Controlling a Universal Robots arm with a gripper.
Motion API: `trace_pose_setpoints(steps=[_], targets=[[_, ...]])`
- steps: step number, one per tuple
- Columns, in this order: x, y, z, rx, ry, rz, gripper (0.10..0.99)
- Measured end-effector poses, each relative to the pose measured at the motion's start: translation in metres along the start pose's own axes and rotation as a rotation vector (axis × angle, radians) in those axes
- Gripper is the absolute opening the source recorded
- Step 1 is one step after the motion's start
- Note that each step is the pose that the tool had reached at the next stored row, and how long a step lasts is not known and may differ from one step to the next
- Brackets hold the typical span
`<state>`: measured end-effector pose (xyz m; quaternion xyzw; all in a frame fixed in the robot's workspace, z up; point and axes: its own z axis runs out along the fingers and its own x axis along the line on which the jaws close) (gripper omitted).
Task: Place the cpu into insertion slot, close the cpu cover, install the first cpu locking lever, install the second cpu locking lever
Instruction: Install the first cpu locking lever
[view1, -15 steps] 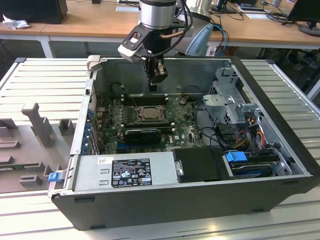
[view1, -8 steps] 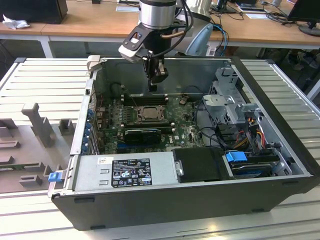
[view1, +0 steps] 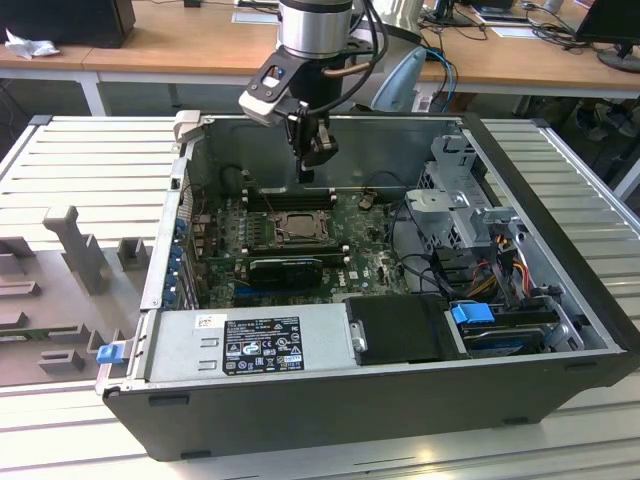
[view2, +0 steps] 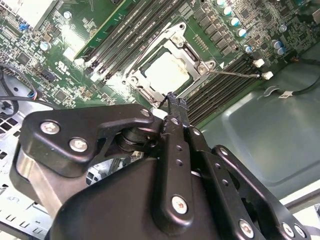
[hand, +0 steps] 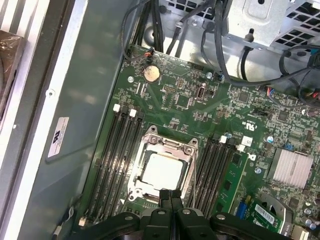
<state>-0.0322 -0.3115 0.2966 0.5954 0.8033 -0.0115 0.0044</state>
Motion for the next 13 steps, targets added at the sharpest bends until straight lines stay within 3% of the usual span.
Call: trace_pose_setpoints(steps=[5,13], targets=[[0.0000,0.0000,0.0000,-0.001,-0.0003,-0.026,0.106],[0.0000,0.0000,0.0000,-0.003,-0.0019,-0.141,0.106]])
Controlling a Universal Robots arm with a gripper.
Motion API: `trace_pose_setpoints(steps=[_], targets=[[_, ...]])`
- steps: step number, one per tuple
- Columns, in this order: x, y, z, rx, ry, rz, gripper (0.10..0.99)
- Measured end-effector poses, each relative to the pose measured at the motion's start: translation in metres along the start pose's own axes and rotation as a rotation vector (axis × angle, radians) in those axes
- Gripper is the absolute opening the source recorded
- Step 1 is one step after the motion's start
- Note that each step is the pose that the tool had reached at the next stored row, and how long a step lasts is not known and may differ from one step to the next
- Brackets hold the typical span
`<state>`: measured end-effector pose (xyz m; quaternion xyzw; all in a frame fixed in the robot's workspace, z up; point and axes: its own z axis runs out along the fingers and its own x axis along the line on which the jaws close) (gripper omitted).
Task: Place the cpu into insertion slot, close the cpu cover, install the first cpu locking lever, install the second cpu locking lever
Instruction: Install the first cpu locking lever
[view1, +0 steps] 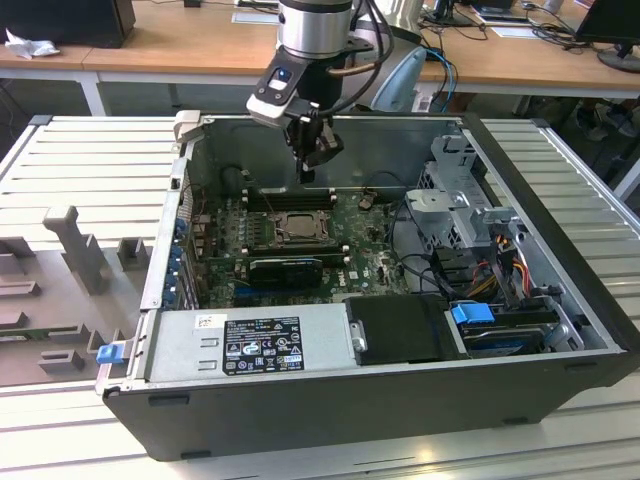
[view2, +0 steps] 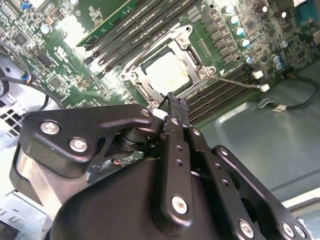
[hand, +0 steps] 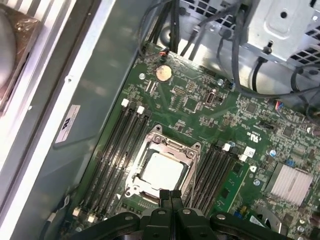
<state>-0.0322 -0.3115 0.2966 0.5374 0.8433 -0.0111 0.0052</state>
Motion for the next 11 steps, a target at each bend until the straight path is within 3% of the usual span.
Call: trace_pose_setpoints(steps=[6,8,9,11], targets=[[0.0000,0.0000,0.0001,-0.001,-0.0007,-0.061,0.106],[-0.0006,-0.0003,0.0009,-0.004,0.0048,-0.075,0.106],[-0.0011,-0.0006,0.0014,-0.011,0.0170,-0.082,0.106],[-0.0023,-0.0011,0.0016,-0.029,0.0524,-0.084,0.106]])
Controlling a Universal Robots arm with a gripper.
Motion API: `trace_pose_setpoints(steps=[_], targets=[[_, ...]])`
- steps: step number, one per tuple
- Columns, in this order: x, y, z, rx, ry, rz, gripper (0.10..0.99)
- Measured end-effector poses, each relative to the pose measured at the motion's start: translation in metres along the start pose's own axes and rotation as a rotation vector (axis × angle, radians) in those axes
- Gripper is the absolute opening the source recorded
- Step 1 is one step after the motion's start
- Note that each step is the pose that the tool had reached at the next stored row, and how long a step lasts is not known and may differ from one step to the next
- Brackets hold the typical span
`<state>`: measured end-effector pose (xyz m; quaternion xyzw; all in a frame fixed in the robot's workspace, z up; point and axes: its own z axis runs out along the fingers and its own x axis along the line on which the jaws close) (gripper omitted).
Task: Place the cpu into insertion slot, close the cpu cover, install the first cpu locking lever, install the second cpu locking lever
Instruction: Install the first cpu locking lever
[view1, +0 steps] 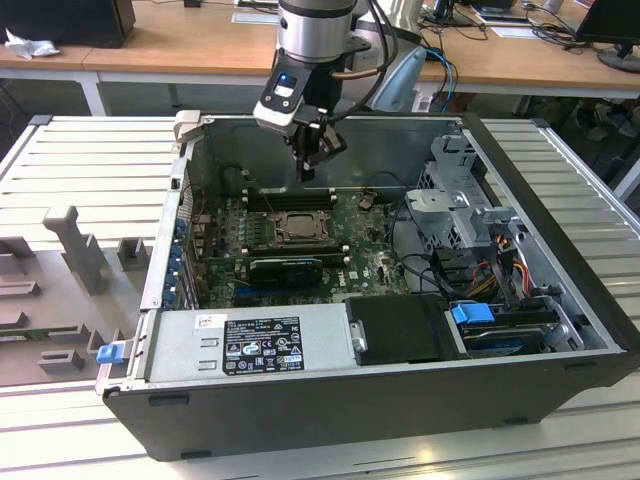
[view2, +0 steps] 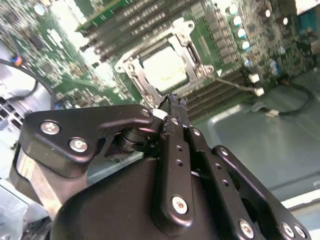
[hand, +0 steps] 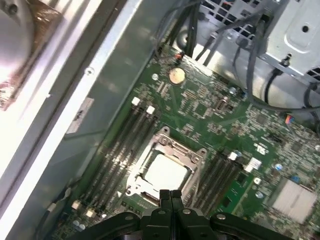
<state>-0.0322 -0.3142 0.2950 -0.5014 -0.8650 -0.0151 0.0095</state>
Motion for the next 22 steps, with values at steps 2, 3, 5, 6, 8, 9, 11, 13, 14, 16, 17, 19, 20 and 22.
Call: trace_pose_setpoints(steps=[2,3,5,6,8,9,11,13,14,16,17,19,20,22], targets=[[-0.0012,-0.0006,0.0002,-0.012,0.0214,-0.003,0.106],[-0.0012,-0.0007,0.0003,-0.013,0.0226,-0.009,0.106],[-0.0012,-0.0007,0.0004,-0.011,0.0233,-0.037,0.106],[-0.0013,-0.0007,0.0004,-0.010,0.0237,-0.053,0.106],[-0.0013,-0.0007,0.0005,-0.008,0.0250,-0.109,0.106],[-0.0013,-0.0007,0.0005,-0.008,0.0252,-0.120,0.106],[-0.0013,-0.0007,0.0005,-0.007,0.0255,-0.129,0.106],[-0.0013,-0.0007,0.0005,-0.007,0.0256,-0.135,0.106],[-0.0013,-0.0007,0.0005,-0.007,0.0256,-0.137,0.106],[-0.0013,-0.0007,0.0005,-0.007,0.0259,-0.149,0.106],[-0.0013,-0.0007,0.0005,-0.006,0.0262,-0.161,0.106],[-0.0013,-0.0007,0.0005,-0.005,0.0265,-0.175,0.106],[-0.0013,-0.0007,0.0005,-0.005,0.0266,-0.180,0.106],[-0.0013,-0.0007,0.0005,-0.005,0.0268,-0.191,0.106]])
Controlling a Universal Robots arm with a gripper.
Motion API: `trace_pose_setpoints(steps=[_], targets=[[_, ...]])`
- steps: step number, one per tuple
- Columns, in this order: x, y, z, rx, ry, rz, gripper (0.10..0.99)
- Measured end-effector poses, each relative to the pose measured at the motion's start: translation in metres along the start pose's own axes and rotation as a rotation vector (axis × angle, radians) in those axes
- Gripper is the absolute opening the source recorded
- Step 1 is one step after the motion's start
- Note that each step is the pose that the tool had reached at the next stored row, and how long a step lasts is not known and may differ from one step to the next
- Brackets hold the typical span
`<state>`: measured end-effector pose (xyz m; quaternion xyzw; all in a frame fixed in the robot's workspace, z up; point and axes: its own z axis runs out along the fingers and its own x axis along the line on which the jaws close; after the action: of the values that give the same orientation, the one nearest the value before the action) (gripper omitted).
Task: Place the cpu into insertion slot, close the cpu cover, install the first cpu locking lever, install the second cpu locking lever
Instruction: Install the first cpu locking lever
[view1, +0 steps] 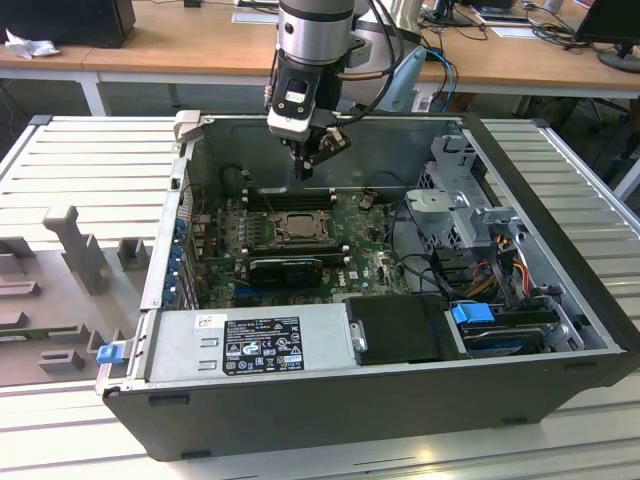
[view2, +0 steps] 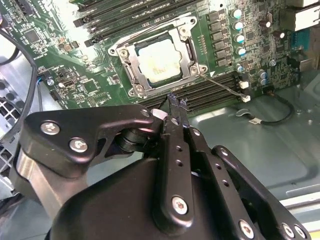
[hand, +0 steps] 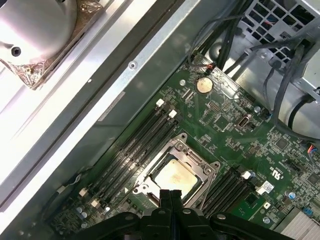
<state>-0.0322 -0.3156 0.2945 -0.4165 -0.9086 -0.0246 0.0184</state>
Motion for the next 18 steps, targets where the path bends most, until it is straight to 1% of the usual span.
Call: trace_pose_setpoints(steps=[5,13,18], targets=[[0.0000,0.0000,0.0000,0.002,0.0009,-0.029,0.106],[0.0000,0.0000,0.0000,0.006,0.0031,-0.104,0.106],[0.0000,0.0000,0.0000,0.007,0.0038,-0.128,0.106]])
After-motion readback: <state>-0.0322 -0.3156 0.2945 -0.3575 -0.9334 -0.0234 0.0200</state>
